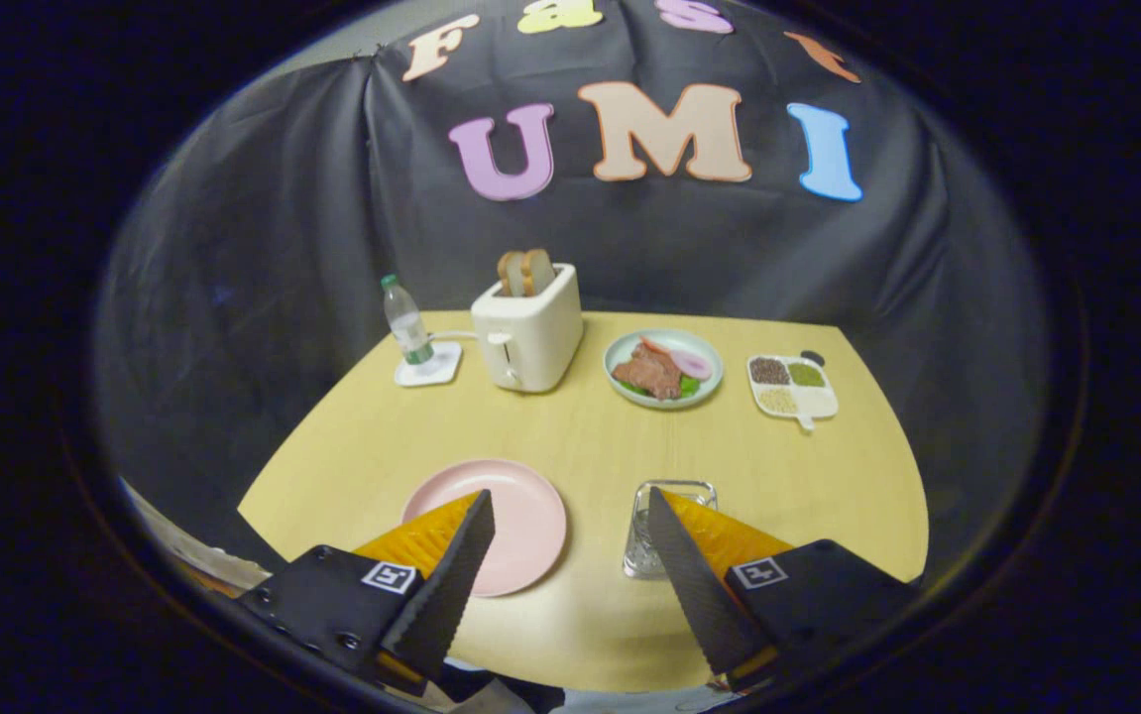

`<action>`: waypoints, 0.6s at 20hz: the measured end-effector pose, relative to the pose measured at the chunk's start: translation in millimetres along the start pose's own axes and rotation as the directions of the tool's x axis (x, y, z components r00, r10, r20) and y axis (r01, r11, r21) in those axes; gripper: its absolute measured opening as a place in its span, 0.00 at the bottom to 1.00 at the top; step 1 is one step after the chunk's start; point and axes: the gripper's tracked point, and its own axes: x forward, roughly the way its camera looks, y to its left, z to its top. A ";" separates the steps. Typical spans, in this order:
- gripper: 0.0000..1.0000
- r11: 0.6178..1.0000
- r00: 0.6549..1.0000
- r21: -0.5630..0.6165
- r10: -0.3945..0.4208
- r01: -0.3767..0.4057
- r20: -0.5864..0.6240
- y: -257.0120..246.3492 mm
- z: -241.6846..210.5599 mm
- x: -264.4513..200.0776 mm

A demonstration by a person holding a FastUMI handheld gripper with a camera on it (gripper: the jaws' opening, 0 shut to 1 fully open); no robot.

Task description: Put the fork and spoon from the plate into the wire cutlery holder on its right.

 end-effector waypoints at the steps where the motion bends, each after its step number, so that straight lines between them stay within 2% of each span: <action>1: 0.99 1.000 0.999 -0.008 -0.018 0.018 0.045 2.0 6.9 -5.0; 6: 0.99 0.997 0.963 -0.008 -0.068 0.073 0.260 16.5 38.9 -30.9; 8: 0.99 0.994 0.933 0.007 -0.109 0.113 0.342 15.4 53.5 -40.6; 12: 0.99 0.990 0.873 0.027 -0.135 0.139 0.468 22.2 79.3 -58.3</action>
